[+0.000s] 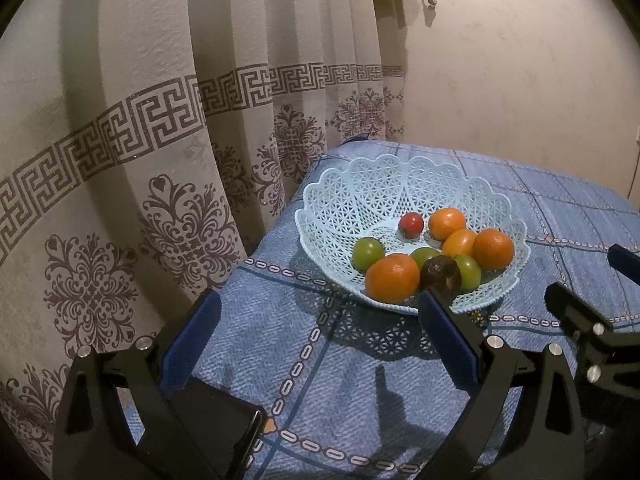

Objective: Organize fruits

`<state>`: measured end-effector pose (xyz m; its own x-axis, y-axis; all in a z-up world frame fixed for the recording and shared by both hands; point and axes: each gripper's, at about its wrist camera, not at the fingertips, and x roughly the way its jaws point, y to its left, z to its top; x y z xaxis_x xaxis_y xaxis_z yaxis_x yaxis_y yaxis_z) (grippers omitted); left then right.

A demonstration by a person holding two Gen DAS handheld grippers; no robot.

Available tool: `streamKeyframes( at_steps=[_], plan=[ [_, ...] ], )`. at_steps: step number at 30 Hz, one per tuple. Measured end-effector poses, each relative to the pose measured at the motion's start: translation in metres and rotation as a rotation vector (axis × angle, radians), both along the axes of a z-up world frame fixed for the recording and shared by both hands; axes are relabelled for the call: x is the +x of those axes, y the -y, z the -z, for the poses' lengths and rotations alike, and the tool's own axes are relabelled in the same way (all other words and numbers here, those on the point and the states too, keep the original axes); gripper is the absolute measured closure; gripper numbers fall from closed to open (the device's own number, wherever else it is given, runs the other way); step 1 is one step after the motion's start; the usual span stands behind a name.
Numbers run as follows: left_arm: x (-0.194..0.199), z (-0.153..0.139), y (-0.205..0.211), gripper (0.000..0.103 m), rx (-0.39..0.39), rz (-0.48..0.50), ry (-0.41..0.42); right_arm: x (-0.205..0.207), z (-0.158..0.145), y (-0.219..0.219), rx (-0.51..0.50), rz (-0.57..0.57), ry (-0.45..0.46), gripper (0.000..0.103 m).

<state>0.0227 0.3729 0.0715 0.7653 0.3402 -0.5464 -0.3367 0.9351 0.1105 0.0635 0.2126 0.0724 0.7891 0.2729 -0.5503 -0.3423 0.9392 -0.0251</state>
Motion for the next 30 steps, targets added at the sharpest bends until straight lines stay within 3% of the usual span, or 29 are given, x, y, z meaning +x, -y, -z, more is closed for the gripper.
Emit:
streamKeyframes(
  at_steps=[30],
  plan=[
    [0.0015,0.0015,0.0034,0.003,0.026,0.025,-0.013,0.0011,0.003,-0.0026,0.017,-0.029,-0.036,0.005]
  ],
)
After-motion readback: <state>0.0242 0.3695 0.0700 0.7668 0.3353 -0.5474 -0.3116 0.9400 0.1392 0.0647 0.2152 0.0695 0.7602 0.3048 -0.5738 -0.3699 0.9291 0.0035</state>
